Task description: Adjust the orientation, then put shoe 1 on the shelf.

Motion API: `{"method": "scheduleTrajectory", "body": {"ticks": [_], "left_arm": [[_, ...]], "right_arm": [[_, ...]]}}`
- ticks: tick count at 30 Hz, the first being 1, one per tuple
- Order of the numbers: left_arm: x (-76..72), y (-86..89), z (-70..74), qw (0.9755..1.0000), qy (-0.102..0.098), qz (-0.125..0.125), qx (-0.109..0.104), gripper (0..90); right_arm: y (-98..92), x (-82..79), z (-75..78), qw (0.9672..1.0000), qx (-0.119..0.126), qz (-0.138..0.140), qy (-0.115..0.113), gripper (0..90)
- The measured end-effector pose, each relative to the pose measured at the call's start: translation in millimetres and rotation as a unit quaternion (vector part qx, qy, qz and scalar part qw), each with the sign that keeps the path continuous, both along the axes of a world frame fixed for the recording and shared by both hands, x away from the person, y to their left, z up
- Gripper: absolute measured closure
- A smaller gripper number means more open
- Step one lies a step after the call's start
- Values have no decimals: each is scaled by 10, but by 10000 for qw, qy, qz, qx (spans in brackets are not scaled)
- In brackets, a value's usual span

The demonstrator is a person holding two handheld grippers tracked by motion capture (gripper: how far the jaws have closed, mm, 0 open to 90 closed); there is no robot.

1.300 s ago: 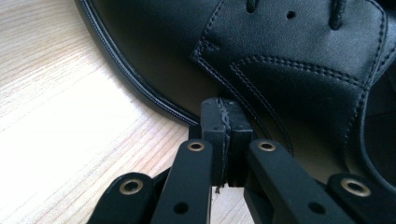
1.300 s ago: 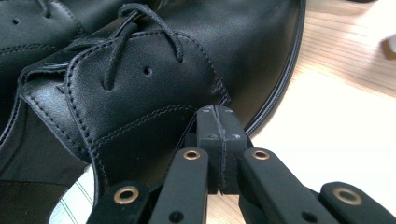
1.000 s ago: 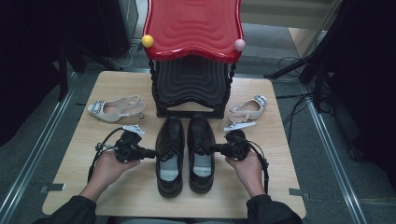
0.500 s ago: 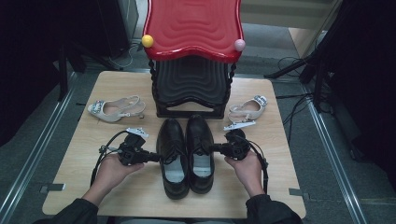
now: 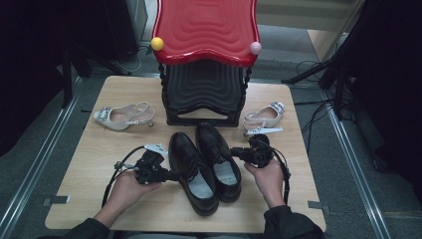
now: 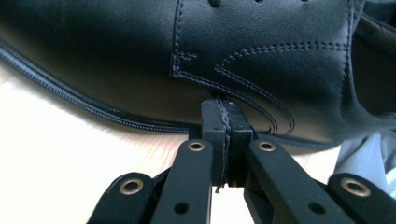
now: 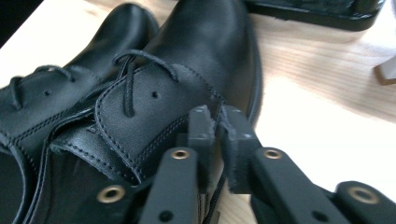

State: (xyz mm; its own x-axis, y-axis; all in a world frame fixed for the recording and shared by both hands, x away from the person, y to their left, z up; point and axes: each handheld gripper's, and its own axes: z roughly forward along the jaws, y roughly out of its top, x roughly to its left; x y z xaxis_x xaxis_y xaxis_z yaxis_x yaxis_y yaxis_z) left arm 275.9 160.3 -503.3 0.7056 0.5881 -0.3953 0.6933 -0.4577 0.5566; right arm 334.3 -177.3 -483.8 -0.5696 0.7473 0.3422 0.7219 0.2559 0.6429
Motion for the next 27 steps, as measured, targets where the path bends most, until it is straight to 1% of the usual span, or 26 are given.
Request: {"method": "scheduleTrajectory", "body": {"ticks": [1,2,3,4,5,6,8,10,12,14,16,17,18,20,22,23,24,27], "left_arm": [[6,14,12,10000,15,-36,8,893],[9,29,26,10000,8,-20,-17,864],[13,44,40,10000,0,-16,9,838],[15,61,57,10000,-26,18,-10,828],[19,87,78,9999,-34,51,-122,817],[25,111,100,9996,3,117,-263,791],[31,148,138,9993,-11,155,-340,741],[30,165,158,9994,-23,153,-321,728],[30,180,173,9996,-30,127,-257,687],[25,188,189,9996,-36,106,-253,678],[18,190,202,9996,-71,112,-250,648],[15,192,209,9996,-80,108,-237,632],[15,195,216,9997,-54,98,-208,591],[11,193,220,9997,-80,94,-192,585],[20,184,225,9997,-86,104,-200,539],[32,165,232,9996,-60,68,-253,517],[32,165,232,9996,-60,68,-253,502],[29,138,233,9997,-78,30,-211,482]], "right_arm": [[-16,1,-1,10000,37,4,9,799],[-27,-3,1,10000,56,-5,20,786],[-33,-10,7,10000,43,3,5,778],[-37,-14,12,10000,48,15,-2,771],[-40,-22,17,10000,58,14,-21,763],[-44,-33,25,10000,51,7,-21,755],[-65,-59,41,10000,88,15,-35,732],[-74,-67,46,9999,97,12,-40,727],[-98,-91,67,9999,105,10,-53,715],[-105,-99,74,9999,114,6,-57,712],[-116,-117,90,9999,109,13,-72,704],[-120,-126,98,9999,107,11,-65,697],[-130,-140,111,9999,137,29,-55,685],[-132,-146,116,9999,141,30,-44,681],[-136,-161,126,9999,131,49,-40,671],[-133,-176,136,9999,86,90,-47,671],[-133,-176,136,9999,86,90,-47,671],[-133,-204,169,9999,123,105,-57,670]]}}
